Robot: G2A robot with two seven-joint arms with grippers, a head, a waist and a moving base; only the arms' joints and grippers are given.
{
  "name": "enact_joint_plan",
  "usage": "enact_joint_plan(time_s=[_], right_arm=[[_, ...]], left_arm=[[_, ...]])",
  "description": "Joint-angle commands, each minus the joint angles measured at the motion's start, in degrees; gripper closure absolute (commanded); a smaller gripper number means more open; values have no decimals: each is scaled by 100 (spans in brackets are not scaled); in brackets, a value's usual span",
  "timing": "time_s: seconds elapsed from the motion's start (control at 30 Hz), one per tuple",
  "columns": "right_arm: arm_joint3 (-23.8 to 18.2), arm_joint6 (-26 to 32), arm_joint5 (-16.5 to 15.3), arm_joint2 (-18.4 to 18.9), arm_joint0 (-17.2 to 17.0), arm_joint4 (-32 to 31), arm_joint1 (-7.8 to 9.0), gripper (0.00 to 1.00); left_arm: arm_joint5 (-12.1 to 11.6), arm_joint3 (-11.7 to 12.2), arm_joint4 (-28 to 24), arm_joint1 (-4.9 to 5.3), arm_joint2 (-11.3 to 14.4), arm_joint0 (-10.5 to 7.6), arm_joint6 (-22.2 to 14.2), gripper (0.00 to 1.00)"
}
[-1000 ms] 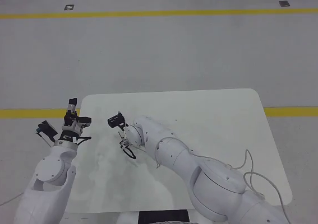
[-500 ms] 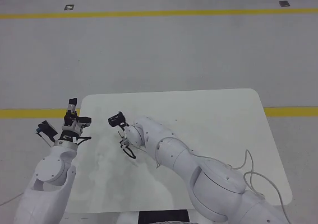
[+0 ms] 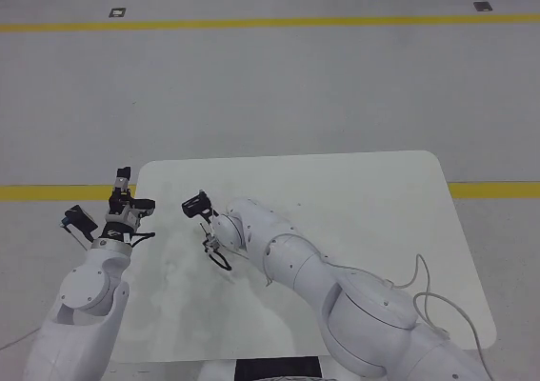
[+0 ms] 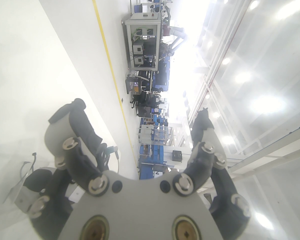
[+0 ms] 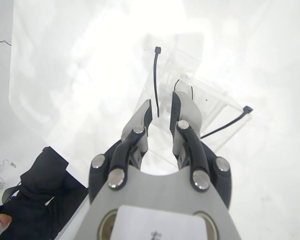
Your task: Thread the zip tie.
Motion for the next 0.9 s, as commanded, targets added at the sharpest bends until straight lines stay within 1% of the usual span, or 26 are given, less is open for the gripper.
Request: enact_joint_plan(time_s=[0.0, 0.27, 0.37, 0.47, 0.53, 0.67, 0.87], right_arm=[[9, 15, -40, -8, -1, 5, -2, 81], [56, 6, -175, -23, -4, 86, -6, 81], [67, -43, -178, -22, -2, 124, -10, 83], [73, -149, -137, -13, -12, 168, -11, 86], [70, -191, -88, -14, -16, 186, -13, 86], [59, -256, 18, -25, -34, 218, -16, 81], [58, -268, 82, -56, -57, 277, -17, 81]], left_arm=[[0, 0, 0, 0, 0, 0, 0, 0], [0, 0, 0, 0, 0, 0, 0, 0], [0, 0, 0, 0, 0, 0, 0, 0], [0, 0, 0, 0, 0, 0, 0, 0], [0, 0, 0, 0, 0, 0, 0, 0], [0, 0, 0, 0, 0, 0, 0, 0], [0, 0, 0, 0, 0, 0, 0, 0]])
